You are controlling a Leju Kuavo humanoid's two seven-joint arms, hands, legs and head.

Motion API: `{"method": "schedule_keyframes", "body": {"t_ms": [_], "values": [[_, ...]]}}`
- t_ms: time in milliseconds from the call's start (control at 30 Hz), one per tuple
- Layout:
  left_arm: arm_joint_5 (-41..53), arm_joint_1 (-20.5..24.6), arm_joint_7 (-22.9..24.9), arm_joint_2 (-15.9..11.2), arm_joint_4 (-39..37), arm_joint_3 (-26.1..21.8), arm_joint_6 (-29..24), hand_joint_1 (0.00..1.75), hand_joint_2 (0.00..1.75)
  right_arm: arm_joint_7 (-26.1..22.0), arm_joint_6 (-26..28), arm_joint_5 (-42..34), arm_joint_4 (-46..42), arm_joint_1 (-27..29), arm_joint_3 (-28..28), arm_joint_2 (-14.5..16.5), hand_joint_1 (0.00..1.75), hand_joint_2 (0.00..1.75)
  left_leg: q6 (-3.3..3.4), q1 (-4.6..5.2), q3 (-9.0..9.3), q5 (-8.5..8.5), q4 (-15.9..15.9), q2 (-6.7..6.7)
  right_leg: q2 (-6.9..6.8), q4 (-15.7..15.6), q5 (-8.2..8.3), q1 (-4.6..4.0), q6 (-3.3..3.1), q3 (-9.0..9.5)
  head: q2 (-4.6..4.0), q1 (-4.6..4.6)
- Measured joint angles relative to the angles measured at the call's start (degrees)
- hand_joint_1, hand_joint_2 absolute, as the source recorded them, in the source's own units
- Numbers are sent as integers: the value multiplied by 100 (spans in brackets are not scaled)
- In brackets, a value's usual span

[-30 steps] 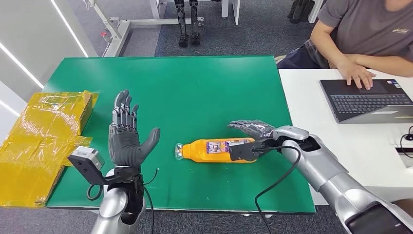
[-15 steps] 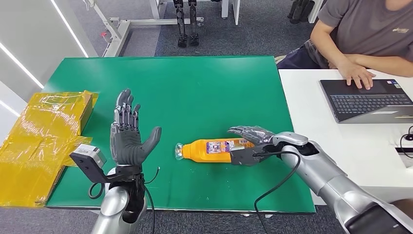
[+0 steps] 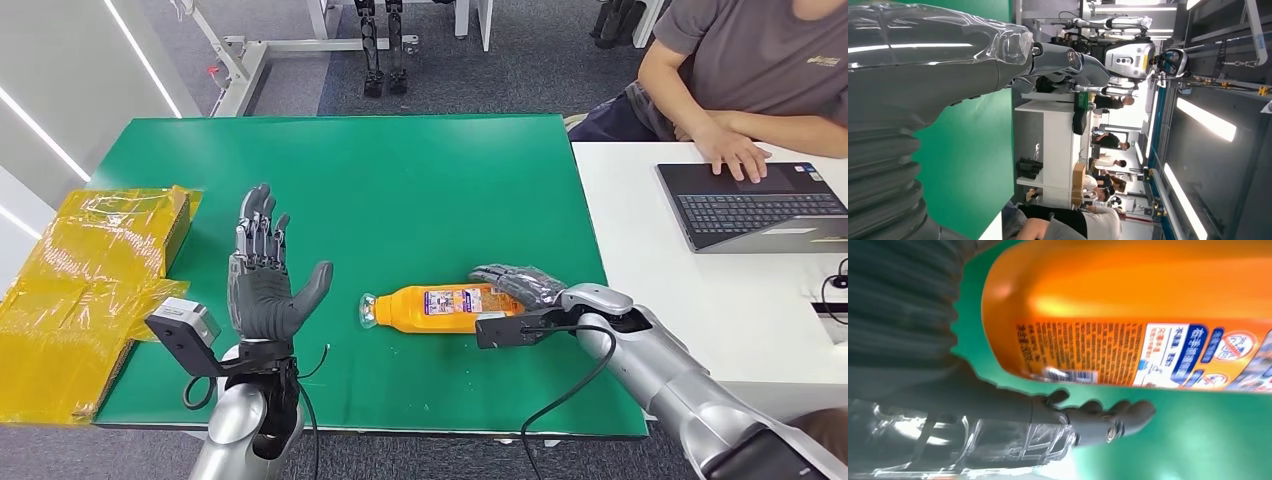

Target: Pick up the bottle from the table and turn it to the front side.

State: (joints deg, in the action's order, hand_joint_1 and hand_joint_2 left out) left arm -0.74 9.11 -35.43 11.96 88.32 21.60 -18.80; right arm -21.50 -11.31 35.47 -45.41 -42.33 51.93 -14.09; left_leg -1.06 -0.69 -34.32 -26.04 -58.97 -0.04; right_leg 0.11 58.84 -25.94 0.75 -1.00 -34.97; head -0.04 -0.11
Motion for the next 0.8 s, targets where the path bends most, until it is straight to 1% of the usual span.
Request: {"method": "schedule_keyframes", "body": {"t_ms": [267, 467, 667, 800], "values": [[0, -68, -66, 0, -13, 2, -7, 0, 175, -156, 213, 126, 166, 101, -82, 156, 0, 175, 0, 0, 0, 0, 0, 0, 0, 0, 0, 0, 0, 0, 0, 0], [0, -119, -107, 0, -14, 2, -7, 0, 175, -291, 246, 272, 202, 103, -174, 274, 0, 175, 0, 0, -1, 0, 0, 0, 0, 0, 0, 0, 0, 0, 0, 0], [0, -129, -122, 0, -18, 2, -11, 0, 175, -385, 225, 420, 300, -27, -223, 464, 0, 175, 0, 0, 0, 0, 0, 2, 1, 0, 0, 0, 0, 0, -1, 0], [0, -129, -122, -2, -22, 2, -9, 0, 175, -420, 115, 466, 358, -180, -227, 607, 0, 175, -1, 0, -1, 1, 0, 1, 0, 0, 0, 0, 0, 0, 0, 0]]}}
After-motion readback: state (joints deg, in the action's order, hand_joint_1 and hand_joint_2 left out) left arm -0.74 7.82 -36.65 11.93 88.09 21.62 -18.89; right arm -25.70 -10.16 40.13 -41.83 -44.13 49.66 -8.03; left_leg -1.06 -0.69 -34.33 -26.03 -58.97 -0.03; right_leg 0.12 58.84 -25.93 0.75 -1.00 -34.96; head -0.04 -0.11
